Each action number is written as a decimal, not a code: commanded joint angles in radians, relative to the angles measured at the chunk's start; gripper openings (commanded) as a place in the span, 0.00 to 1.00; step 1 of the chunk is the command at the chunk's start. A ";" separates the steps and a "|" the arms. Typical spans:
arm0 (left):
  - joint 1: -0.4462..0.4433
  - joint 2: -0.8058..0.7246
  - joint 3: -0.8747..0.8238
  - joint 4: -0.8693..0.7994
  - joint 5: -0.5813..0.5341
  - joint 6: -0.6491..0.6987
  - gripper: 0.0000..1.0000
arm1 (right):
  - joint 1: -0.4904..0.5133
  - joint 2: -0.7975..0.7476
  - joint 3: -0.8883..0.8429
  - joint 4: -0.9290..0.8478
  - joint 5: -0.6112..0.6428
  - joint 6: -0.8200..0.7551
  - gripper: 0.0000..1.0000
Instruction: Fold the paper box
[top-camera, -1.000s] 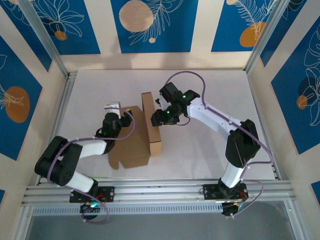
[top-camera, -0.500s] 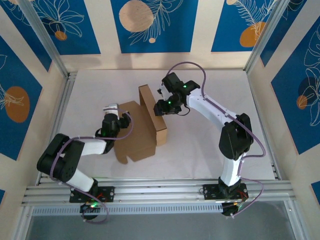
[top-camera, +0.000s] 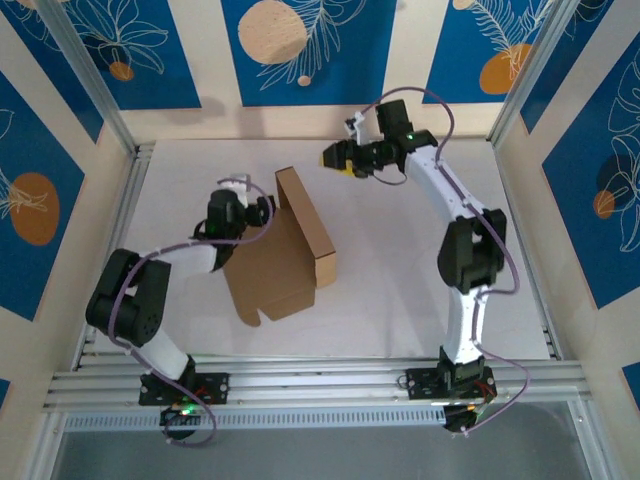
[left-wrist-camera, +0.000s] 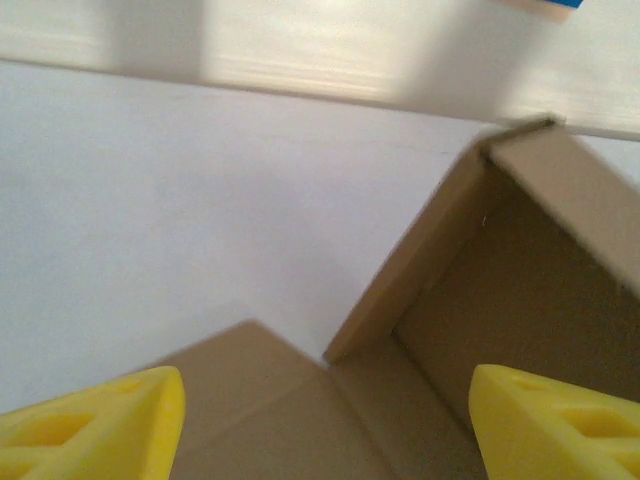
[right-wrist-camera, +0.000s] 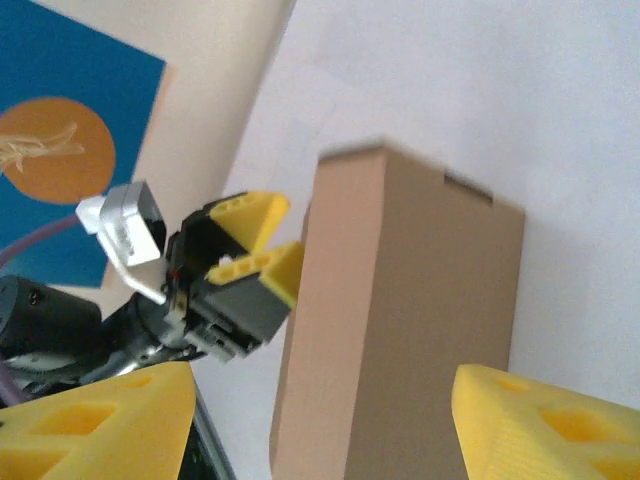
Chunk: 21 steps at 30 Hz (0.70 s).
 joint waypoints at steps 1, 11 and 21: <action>0.043 0.084 0.147 -0.280 0.140 0.022 0.75 | 0.003 0.191 0.163 -0.122 -0.063 0.108 0.68; 0.069 0.283 0.365 -0.388 0.332 -0.100 0.67 | 0.007 0.538 0.480 -0.027 -0.268 0.352 0.60; 0.002 0.268 0.329 -0.250 0.408 -0.043 0.63 | 0.047 0.658 0.551 0.092 -0.460 0.439 0.60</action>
